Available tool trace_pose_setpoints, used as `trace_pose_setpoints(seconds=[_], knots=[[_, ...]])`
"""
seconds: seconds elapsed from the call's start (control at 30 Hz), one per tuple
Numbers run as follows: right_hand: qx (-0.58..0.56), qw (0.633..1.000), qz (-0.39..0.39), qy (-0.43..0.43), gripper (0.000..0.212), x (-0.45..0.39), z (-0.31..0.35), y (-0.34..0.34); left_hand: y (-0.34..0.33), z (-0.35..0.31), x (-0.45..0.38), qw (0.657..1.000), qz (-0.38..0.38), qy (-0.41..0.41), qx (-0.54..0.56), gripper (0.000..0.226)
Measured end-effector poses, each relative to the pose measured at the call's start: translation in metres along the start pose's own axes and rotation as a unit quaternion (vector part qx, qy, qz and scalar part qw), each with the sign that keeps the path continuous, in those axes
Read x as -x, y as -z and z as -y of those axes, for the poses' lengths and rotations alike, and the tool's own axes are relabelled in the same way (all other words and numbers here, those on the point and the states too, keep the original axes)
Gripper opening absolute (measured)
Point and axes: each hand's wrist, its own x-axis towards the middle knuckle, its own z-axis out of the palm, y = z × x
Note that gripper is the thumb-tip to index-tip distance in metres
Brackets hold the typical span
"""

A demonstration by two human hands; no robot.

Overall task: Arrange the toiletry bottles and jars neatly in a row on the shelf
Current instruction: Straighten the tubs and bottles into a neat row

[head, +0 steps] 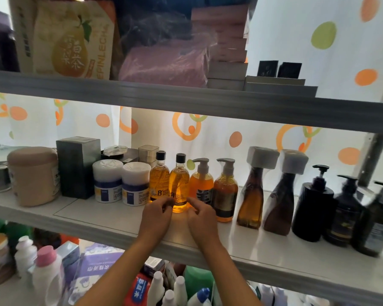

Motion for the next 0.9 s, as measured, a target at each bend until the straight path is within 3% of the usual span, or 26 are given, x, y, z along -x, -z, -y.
trace_pose_setpoints(seconds=[0.07, 0.17, 0.23, 0.33, 0.5, 0.9], knots=[[0.002, 0.996, -0.087, 0.002, 0.036, 0.007, -0.007, 0.016, -0.008, -0.013, 0.004, 0.999, 0.033, -0.028, 0.007, 0.028], [0.072, 0.986, -0.146, 0.034, 0.036, 0.015, -0.023, 0.037, -0.029, -0.034, 0.01, 0.995, 0.073, -0.064, 0.032, 0.033], [0.091, 0.975, -0.193, 0.063, 0.032, 0.013, -0.025, 0.045, -0.041, -0.051, 0.009, 0.994, 0.054, -0.033, 0.093, 0.032], [0.055, 0.964, -0.257, 0.021, 0.029, 0.007, -0.021, 0.057, -0.061, -0.074, 0.003, 0.988, 0.051, 0.012, 0.142, 0.033], [0.091, 0.977, -0.193, 0.007, 0.043, 0.004, -0.037, 0.056, -0.085, -0.076, 0.004, 0.993, 0.05, 0.016, 0.104, 0.039], [0.048, 0.984, -0.17, -0.019, 0.049, 0.004, -0.043, 0.058, -0.099, -0.069, 0.005, 0.994, 0.052, 0.015, 0.097, 0.036]])
